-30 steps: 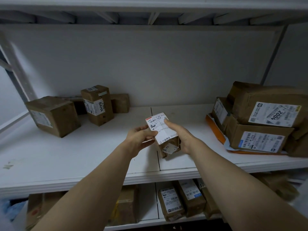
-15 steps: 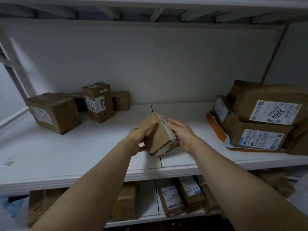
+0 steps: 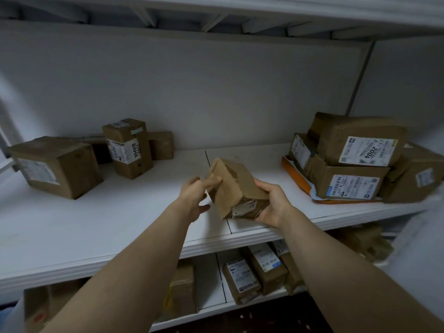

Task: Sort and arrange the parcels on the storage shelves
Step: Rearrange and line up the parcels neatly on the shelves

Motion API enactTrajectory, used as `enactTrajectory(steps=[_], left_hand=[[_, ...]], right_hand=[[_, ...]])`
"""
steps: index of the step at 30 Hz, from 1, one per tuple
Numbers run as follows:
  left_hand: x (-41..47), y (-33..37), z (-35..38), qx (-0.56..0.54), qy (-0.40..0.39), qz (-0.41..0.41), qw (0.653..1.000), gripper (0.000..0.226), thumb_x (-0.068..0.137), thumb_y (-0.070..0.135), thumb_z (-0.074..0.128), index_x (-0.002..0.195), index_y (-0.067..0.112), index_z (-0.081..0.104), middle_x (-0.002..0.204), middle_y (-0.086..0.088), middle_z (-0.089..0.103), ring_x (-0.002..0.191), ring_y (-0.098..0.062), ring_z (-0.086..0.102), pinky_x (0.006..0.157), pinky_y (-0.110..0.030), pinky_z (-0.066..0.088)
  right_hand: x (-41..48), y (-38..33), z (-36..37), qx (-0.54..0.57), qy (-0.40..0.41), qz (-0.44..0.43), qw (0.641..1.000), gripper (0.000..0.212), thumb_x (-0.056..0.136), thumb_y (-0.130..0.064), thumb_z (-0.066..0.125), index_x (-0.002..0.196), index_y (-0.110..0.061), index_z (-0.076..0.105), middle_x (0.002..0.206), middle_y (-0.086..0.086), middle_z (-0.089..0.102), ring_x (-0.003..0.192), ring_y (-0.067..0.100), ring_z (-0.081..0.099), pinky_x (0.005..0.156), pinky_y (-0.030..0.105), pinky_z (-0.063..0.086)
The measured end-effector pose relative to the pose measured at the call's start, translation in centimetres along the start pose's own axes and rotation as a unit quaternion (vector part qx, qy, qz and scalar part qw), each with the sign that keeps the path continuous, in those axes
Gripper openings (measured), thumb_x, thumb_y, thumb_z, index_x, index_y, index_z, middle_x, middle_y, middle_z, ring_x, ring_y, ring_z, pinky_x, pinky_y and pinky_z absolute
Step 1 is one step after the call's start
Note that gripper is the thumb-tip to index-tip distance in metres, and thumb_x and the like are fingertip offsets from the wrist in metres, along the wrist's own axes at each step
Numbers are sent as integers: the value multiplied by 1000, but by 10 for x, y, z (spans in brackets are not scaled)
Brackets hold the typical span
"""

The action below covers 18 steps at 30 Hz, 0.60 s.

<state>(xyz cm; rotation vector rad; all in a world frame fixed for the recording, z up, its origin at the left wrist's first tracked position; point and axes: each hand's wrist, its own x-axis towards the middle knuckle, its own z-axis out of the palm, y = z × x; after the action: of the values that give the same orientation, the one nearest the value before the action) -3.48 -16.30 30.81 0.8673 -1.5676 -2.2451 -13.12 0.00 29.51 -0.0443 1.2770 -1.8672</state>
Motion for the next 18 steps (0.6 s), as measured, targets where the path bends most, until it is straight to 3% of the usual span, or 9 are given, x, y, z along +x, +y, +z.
enactTrajectory(steps=[4, 8, 11, 14, 18], left_hand=[[-10, -1, -5, -15, -77, 9, 997, 49, 82, 9, 70, 128, 5, 53, 109, -10, 64, 101, -26, 61, 75, -37, 54], [-14, 0, -14, -19, -96, 21, 995, 44, 86, 8, 64, 129, 9, 51, 113, -12, 62, 106, -28, 60, 84, -40, 53], [-21, 2, -18, -1, -120, -1, 993, 21, 92, 21, 50, 111, 16, 57, 109, -12, 60, 106, -29, 58, 92, -42, 48], [-25, 2, -19, 23, -139, -23, 990, 26, 87, 32, 52, 111, 22, 56, 109, -14, 61, 101, -28, 60, 91, -45, 49], [-23, 3, -14, 33, -125, -9, 992, 34, 84, 23, 61, 116, 14, 55, 112, -14, 61, 100, -27, 60, 73, -41, 54]], right_hand=[[-7, 8, 3, 1, 2, -5, 1000, 36, 93, -38, 52, 115, -11, 63, 104, 18, 68, 96, 35, 62, 82, 48, 52], [-10, 13, 9, -24, -12, -4, 1000, 36, 87, -35, 59, 114, -11, 62, 108, 18, 66, 102, 35, 61, 92, 52, 48], [-10, 16, 17, -59, -19, -48, 997, 27, 84, -24, 61, 109, -14, 62, 96, 14, 66, 90, 29, 62, 83, 45, 52], [-9, 16, 25, -73, -20, -109, 991, 26, 88, -15, 56, 111, -22, 64, 92, 10, 66, 83, 26, 60, 72, 39, 51], [-9, 12, 27, -76, -25, -126, 989, 29, 89, -15, 55, 114, -25, 64, 95, 10, 67, 84, 27, 60, 74, 40, 50]])
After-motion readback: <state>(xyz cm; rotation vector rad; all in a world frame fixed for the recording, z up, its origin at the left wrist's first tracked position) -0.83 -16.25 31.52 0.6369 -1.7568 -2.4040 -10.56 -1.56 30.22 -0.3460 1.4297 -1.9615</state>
